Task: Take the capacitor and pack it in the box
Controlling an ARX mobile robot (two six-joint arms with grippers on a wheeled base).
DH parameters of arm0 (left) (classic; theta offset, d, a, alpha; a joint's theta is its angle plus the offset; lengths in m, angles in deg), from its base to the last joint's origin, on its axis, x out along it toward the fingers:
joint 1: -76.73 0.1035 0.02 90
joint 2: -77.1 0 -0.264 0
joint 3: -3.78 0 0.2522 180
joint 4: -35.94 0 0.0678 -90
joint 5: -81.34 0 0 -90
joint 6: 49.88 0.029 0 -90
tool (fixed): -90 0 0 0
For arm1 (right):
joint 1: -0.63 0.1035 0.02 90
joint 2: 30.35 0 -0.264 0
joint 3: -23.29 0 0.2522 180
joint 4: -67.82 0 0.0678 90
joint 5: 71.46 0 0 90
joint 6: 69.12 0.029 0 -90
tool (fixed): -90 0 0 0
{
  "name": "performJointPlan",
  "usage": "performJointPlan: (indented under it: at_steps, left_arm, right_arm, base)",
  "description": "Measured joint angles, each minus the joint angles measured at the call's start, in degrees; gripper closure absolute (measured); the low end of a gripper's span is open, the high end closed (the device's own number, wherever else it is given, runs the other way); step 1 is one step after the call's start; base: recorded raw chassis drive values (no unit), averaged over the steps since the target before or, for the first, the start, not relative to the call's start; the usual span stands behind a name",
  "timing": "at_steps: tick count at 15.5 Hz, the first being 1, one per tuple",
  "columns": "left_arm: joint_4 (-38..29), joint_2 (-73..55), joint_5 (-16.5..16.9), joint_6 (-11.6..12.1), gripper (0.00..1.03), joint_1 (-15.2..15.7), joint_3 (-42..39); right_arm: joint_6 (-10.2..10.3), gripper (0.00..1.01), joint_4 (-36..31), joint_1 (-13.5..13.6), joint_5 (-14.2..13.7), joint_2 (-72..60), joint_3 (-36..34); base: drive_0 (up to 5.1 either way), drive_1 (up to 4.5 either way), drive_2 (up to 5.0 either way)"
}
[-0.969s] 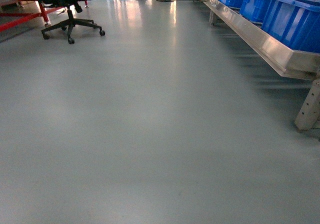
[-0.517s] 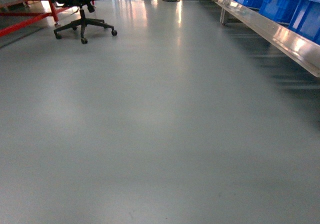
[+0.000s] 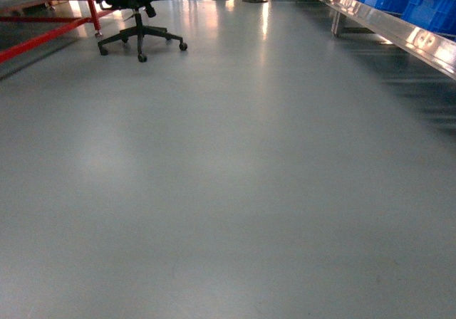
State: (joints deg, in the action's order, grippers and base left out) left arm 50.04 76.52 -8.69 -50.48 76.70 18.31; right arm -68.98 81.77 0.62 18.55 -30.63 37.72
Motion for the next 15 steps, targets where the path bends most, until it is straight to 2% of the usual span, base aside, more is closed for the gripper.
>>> performJointPlan:
  at_steps: [15]
  left_arm:
    - [0.0,0.0,0.0,0.0,0.59,0.0,0.0]
  right_arm:
    - [0.0,0.03,0.0,0.0,0.0,0.0,0.0]
  base:
    - [-5.0,2.44,2.4]
